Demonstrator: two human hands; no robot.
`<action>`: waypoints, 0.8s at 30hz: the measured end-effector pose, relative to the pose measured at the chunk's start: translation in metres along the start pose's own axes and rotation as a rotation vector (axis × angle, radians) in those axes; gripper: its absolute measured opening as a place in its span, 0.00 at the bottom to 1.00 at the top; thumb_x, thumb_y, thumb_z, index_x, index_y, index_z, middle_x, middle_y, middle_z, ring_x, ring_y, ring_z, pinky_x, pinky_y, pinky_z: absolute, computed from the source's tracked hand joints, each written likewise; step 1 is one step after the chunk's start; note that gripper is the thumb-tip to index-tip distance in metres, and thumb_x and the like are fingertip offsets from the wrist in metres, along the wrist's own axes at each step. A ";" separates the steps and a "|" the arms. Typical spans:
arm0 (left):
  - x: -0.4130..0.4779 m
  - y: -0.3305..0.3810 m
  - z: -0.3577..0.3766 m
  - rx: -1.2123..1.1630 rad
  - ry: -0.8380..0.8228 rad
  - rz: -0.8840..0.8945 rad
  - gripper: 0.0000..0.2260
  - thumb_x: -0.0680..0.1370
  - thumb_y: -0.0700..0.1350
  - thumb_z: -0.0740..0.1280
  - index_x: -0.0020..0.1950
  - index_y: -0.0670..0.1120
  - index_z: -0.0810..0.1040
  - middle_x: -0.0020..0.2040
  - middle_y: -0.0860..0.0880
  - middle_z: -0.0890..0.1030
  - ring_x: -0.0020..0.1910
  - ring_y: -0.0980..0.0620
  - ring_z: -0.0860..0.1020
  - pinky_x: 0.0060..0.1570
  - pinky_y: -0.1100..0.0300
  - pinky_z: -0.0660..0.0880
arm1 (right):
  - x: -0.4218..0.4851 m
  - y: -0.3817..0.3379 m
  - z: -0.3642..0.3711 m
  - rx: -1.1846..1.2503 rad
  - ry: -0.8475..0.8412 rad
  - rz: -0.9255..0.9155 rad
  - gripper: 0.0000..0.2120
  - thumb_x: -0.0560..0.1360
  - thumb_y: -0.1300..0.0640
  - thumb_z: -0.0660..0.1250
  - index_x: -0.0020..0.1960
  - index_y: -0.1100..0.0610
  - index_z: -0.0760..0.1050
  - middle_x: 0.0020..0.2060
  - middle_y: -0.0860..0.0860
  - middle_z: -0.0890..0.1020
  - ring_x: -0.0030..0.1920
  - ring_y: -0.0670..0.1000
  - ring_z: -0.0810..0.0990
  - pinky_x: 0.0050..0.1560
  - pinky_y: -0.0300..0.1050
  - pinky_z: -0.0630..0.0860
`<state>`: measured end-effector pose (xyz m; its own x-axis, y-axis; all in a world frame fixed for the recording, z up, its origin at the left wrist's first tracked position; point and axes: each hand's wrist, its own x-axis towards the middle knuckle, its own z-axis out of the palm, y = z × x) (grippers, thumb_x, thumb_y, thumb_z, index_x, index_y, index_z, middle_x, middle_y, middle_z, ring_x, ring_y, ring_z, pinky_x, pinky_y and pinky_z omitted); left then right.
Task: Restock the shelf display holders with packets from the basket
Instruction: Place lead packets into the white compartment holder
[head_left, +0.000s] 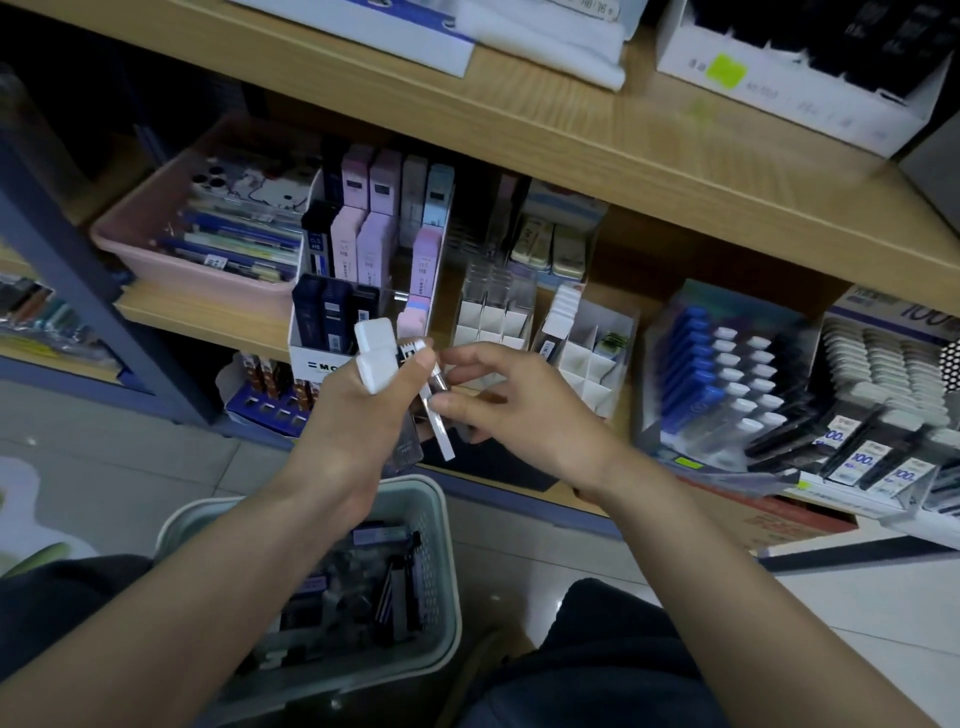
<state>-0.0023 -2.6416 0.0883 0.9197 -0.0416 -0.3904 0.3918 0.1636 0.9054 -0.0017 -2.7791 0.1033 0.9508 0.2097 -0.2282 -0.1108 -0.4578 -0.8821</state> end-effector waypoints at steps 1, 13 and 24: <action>-0.001 0.001 -0.003 0.019 -0.005 0.010 0.08 0.77 0.48 0.65 0.51 0.46 0.80 0.45 0.43 0.84 0.41 0.47 0.83 0.40 0.55 0.81 | 0.001 -0.001 0.000 -0.020 -0.011 -0.012 0.14 0.75 0.57 0.68 0.61 0.53 0.74 0.48 0.46 0.77 0.34 0.43 0.79 0.43 0.40 0.80; 0.005 0.004 -0.034 -0.038 -0.109 0.044 0.07 0.78 0.45 0.62 0.55 0.50 0.77 0.53 0.50 0.82 0.47 0.54 0.83 0.42 0.57 0.81 | 0.028 0.003 -0.002 -0.113 0.304 -0.037 0.07 0.75 0.61 0.66 0.52 0.54 0.72 0.48 0.51 0.82 0.49 0.49 0.80 0.54 0.51 0.77; 0.015 0.001 -0.022 -0.126 -0.125 -0.013 0.08 0.77 0.45 0.64 0.55 0.46 0.77 0.52 0.48 0.82 0.46 0.52 0.83 0.40 0.57 0.81 | 0.033 0.037 -0.048 -0.444 0.708 -0.034 0.10 0.79 0.58 0.61 0.59 0.59 0.66 0.37 0.44 0.75 0.37 0.47 0.75 0.38 0.45 0.72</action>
<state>0.0115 -2.6202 0.0800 0.9138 -0.1656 -0.3709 0.4044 0.2839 0.8694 0.0392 -2.8305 0.0830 0.9252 -0.2947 0.2389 -0.0951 -0.7898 -0.6059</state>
